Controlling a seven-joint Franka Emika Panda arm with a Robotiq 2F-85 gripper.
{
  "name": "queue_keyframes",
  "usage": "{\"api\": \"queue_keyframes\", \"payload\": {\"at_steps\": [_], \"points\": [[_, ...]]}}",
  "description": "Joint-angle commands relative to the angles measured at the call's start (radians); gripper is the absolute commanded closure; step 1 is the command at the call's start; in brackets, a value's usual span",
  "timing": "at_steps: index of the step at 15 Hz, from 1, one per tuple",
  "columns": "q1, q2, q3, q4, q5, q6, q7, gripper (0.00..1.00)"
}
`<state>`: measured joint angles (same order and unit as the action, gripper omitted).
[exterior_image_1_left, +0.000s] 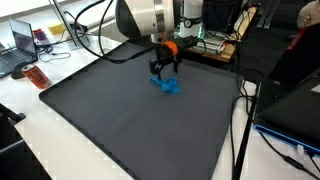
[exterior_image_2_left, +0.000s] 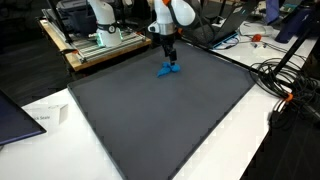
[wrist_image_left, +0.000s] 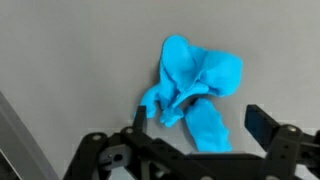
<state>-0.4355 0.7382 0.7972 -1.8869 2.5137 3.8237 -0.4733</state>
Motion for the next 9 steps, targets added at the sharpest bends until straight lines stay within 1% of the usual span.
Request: {"api": "queue_keyframes", "payload": {"at_steps": [1,4,7,9], "points": [[-0.173,-0.132,0.075,-0.238,0.000,-0.188,-0.033,0.00],[-0.320,-0.190,0.147,-0.368,-0.001,-0.315,-0.079,0.00],[-0.516,-0.193,0.276,-0.471,-0.054,-0.430,-0.105,0.00],[-0.644,-0.172,0.367,-0.530,-0.132,-0.499,-0.073,0.00]]}}
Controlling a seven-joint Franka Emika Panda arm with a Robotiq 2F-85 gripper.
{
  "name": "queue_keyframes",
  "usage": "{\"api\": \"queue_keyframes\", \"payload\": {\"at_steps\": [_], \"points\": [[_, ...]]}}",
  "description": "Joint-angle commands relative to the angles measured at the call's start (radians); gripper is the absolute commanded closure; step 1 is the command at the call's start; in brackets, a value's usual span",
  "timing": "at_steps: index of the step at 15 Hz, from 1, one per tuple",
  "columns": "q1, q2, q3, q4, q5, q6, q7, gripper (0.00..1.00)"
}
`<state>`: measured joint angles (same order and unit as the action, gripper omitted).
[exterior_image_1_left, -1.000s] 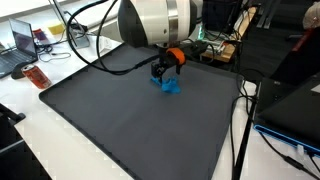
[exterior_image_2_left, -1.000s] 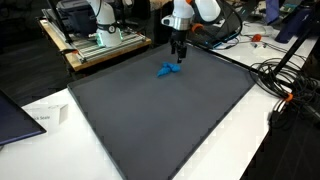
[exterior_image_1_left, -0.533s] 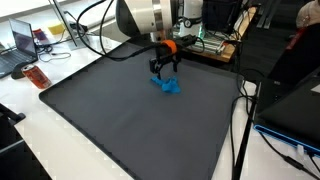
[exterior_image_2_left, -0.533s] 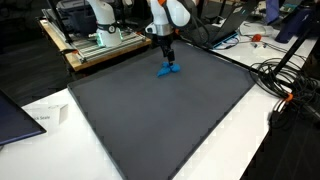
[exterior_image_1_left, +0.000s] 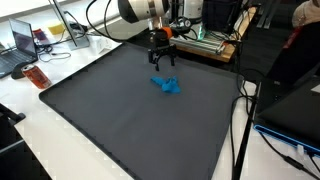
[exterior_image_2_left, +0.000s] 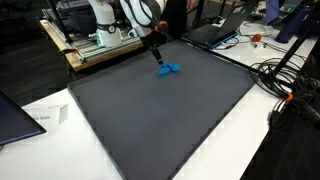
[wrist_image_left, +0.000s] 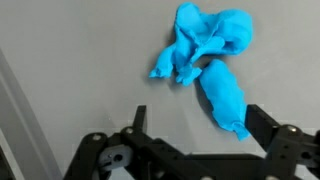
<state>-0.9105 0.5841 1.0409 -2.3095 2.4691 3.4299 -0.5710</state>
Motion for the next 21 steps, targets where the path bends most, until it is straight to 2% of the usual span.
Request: {"api": "queue_keyframes", "payload": {"at_steps": [1,2,3,7,21], "points": [[-0.225,-0.007,0.159,-0.134,-0.140,-0.133,0.052,0.00],[-0.271,0.000,0.185,-0.159,-0.196,-0.156,0.091,0.00],[-0.312,0.013,0.179,-0.157,-0.131,-0.176,-0.016,0.00],[-0.425,0.102,0.195,-0.177,-0.178,-0.177,-0.040,0.00],[-0.625,0.516,0.184,-0.153,-0.436,-0.131,-0.098,0.00]]}}
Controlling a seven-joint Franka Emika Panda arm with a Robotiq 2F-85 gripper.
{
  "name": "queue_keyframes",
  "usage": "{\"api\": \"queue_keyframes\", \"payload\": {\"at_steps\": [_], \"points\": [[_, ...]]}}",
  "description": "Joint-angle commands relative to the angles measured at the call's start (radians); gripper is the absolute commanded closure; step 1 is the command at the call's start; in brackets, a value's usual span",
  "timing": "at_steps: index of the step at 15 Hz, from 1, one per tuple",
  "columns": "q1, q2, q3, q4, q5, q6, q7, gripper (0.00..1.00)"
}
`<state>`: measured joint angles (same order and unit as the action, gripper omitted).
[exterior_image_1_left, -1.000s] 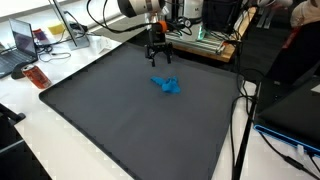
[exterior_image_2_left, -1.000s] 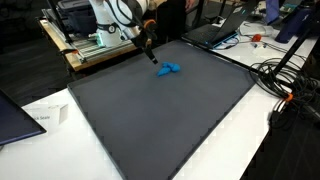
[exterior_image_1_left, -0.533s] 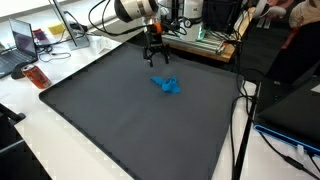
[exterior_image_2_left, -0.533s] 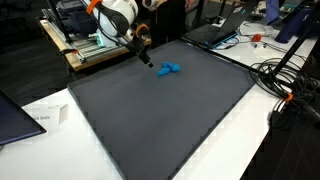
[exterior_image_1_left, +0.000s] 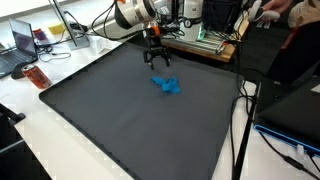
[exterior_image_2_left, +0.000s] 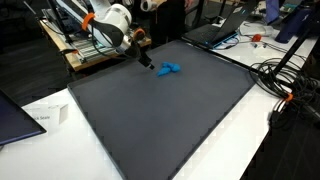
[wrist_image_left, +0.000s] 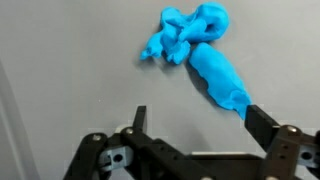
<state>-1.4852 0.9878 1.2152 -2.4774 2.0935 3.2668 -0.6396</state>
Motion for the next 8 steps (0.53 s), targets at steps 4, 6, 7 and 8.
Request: {"api": "queue_keyframes", "payload": {"at_steps": [4,6,7,8], "points": [[-0.102,0.150,0.014,0.012,-0.082,0.018,-0.014,0.00],[-0.123,0.156,0.035,0.014,-0.076,0.039,-0.006,0.00],[-0.131,0.147,0.052,0.014,-0.067,0.053,-0.001,0.00],[-0.139,0.119,0.071,0.013,-0.049,0.061,0.007,0.00]]}}
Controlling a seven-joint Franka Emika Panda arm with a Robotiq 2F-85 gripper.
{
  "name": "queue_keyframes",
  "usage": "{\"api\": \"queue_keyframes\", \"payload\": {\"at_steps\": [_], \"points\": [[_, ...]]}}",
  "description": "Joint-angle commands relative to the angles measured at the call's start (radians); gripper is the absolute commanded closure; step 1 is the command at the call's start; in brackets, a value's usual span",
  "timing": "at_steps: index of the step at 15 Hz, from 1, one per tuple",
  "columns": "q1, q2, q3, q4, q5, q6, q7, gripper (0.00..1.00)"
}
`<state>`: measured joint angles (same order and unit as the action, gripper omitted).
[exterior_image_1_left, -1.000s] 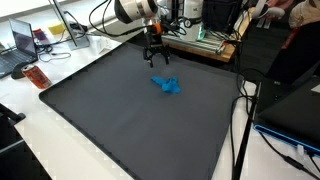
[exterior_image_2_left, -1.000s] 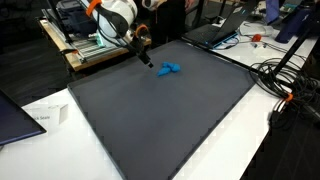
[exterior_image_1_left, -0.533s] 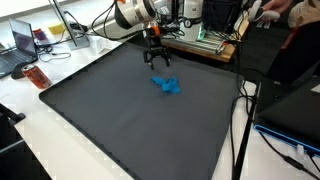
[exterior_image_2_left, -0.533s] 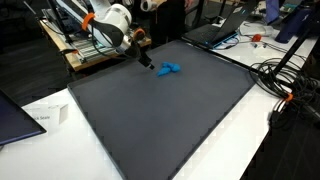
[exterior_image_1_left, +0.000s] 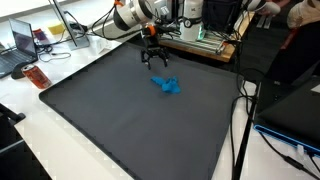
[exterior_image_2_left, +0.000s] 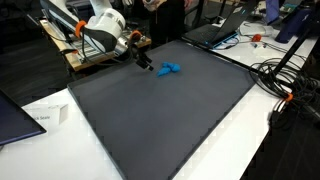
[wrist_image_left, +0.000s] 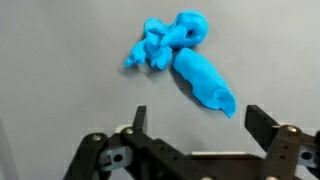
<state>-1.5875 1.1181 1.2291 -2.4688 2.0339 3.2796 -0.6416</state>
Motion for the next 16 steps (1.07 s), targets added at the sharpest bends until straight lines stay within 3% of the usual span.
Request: {"api": "queue_keyframes", "payload": {"at_steps": [1,8,10,16], "points": [[-0.031,-0.057,0.075,0.010,0.037,0.068,0.027,0.00],[-0.027,-0.190,0.320,0.052,0.135,0.349,0.117,0.00],[-0.012,-0.204,0.398,0.065,0.135,0.498,0.186,0.00],[0.023,-0.302,0.581,0.093,0.209,0.855,0.184,0.00]]}}
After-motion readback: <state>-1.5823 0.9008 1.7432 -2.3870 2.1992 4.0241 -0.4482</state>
